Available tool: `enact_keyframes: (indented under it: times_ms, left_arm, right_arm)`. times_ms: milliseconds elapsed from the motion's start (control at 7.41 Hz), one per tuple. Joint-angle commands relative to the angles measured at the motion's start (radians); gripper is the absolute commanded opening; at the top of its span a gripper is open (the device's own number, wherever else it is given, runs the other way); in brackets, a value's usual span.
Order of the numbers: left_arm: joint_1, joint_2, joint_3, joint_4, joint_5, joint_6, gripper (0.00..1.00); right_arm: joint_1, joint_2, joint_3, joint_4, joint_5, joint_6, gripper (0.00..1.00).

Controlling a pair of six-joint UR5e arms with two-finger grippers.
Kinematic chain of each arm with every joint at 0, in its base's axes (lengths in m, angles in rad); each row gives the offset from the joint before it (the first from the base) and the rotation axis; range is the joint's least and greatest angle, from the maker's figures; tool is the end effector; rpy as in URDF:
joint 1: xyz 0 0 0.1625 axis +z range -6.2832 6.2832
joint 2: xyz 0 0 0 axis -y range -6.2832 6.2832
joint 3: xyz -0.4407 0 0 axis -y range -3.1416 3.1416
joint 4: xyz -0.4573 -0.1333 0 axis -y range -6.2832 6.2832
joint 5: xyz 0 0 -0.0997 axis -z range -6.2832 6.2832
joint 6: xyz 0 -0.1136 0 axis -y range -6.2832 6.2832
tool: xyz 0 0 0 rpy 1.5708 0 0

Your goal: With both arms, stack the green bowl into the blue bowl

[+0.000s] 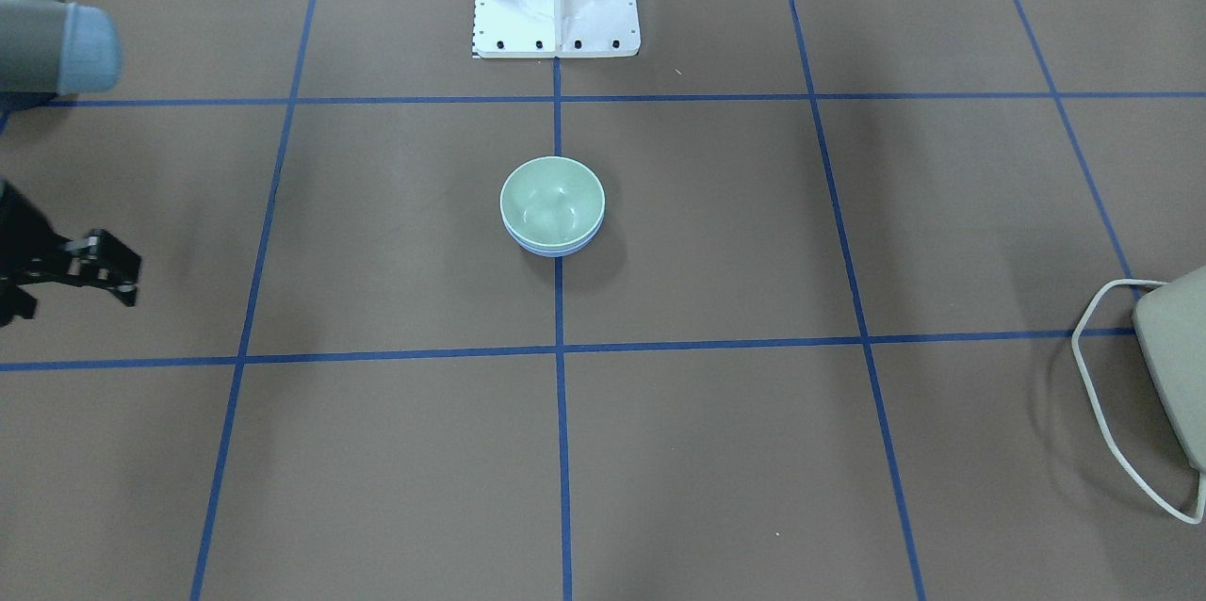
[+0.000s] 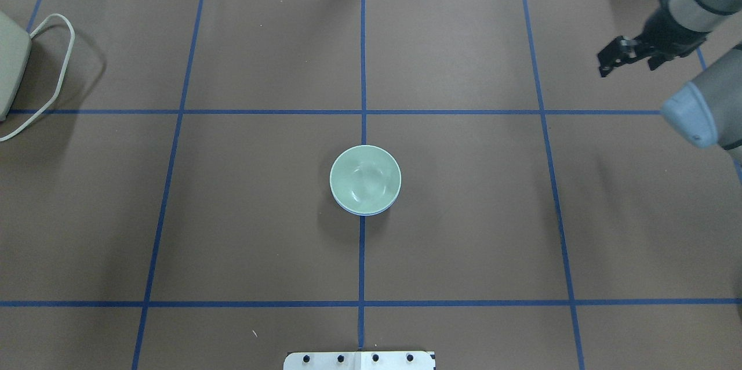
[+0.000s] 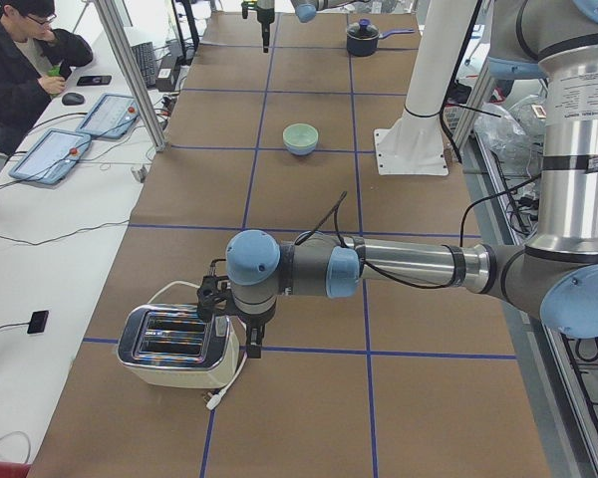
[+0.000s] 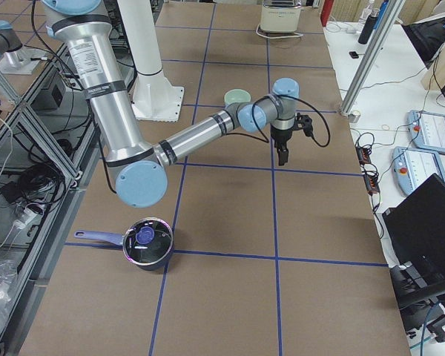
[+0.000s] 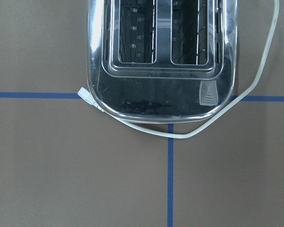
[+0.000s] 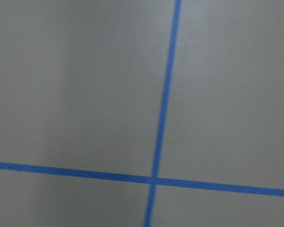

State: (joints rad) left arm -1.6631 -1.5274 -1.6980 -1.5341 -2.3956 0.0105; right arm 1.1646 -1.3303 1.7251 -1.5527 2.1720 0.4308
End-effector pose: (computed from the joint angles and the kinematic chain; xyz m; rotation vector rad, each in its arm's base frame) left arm -0.0994 -0.5329 0.6368 0.0867 0.8214 -0.0577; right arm -0.1958 -0.6299 0.4604 0.1249 -0.7039 -0.1005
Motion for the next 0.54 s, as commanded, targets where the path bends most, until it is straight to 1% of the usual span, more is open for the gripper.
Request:
enact_keyframes:
  times_ms: [0,270,405]
  left_arm:
    - [0.008,-0.011,-0.006,0.003,0.001,-0.012,0.99]
    - [0.022,-0.01,-0.031,0.0,0.009,-0.046,0.98]
    - [0.023,-0.005,-0.031,0.008,0.009,-0.041,0.99]
  right_arm:
    - [0.162,-0.201,-0.012,0.003,0.014,-0.246,1.0]
    - [0.316,-0.298,-0.007,0.002,0.022,-0.479,1.0]
    - [0.357,-0.346,-0.006,0.003,0.026,-0.501,1.0]
